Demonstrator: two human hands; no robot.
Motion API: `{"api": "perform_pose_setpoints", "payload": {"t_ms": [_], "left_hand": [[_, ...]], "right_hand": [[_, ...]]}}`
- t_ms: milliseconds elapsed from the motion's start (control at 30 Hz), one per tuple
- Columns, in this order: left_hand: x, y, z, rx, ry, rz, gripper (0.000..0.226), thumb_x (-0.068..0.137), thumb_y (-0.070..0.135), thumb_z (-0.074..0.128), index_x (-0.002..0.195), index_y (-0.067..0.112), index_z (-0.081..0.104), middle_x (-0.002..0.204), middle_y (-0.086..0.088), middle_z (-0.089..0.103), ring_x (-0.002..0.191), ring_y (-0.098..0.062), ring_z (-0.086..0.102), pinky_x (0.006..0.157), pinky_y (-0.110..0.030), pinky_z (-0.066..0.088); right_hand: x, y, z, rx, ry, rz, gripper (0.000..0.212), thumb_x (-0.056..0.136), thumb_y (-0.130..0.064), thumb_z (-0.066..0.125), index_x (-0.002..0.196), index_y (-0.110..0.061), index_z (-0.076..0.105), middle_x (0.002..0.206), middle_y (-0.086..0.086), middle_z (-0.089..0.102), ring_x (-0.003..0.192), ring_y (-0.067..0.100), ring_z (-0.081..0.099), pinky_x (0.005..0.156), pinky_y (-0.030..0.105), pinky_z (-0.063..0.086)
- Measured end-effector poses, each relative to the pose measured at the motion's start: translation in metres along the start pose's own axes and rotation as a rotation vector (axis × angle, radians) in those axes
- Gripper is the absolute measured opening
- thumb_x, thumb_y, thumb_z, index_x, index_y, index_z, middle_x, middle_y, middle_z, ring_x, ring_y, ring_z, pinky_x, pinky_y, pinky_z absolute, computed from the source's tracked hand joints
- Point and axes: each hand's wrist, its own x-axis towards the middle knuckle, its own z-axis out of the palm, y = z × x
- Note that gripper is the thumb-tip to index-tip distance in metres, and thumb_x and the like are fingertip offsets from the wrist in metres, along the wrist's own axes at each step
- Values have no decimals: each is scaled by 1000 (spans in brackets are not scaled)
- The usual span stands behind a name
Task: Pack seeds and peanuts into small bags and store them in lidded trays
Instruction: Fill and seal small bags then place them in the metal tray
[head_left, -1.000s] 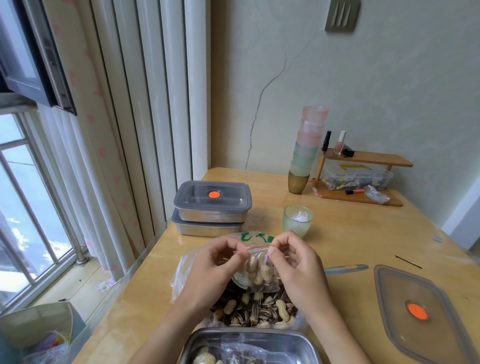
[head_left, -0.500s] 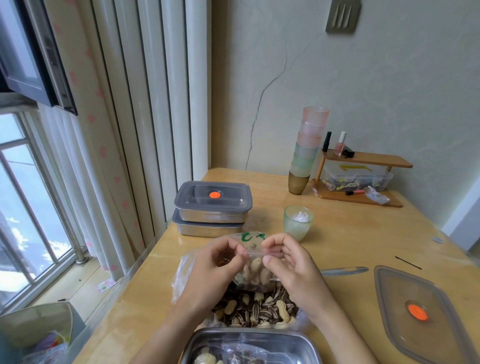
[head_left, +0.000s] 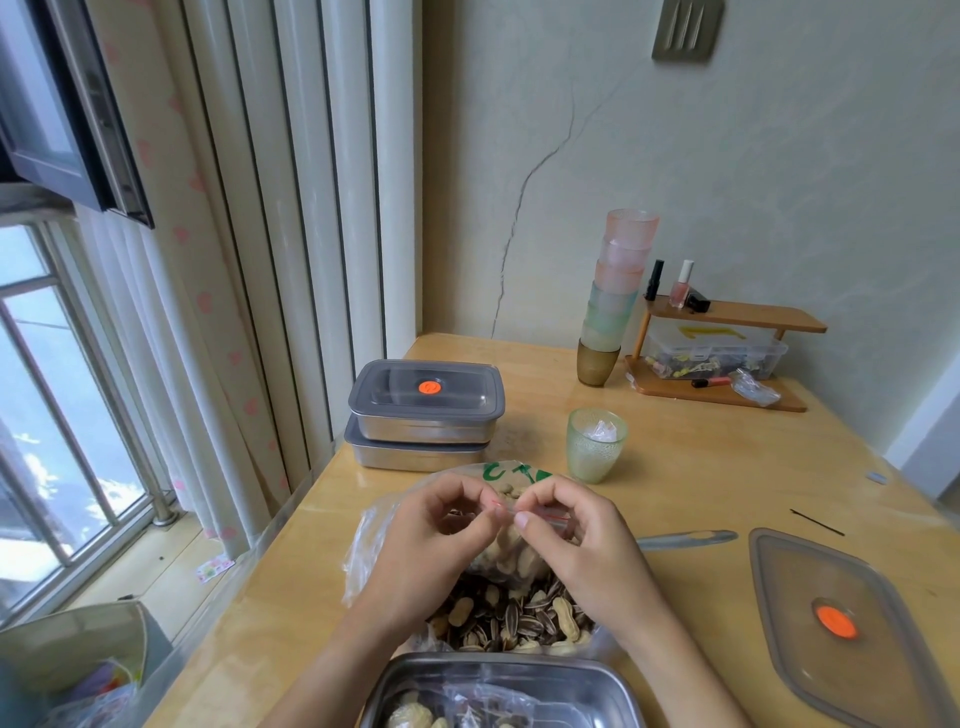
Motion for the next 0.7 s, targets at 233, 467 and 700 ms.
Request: {"api": "perform_pose_setpoints", "payload": {"t_ms": [233,467,700], "left_hand": [[0,0,0,1,0,-19,3,90,9,76,88,7,75,87,-6,76,80,-18,70,72,-23,54],[1,-2,0,19,7,-34,6,90,7,76,85,10,75,83,-3,75,75,-13,67,69,-21,52],[1,-4,-1,43,-12,-12,13,91,6,76,83,16,75,82,0,72,75,-10,66,69,-19,49]], "right_hand": [[2,5,-4,4,-6,46,7,84,-31,72,88,-26,72,91,2,75,90,21,74,90,53,58],[2,5,-3,-11,13,29,1,84,-27,72,84,-25,72,90,-1,73,88,18,73,86,44,59],[0,3,2,-29,27,6,6,84,-23,71,81,-28,70,86,-4,69,83,15,69,77,27,53]]}}
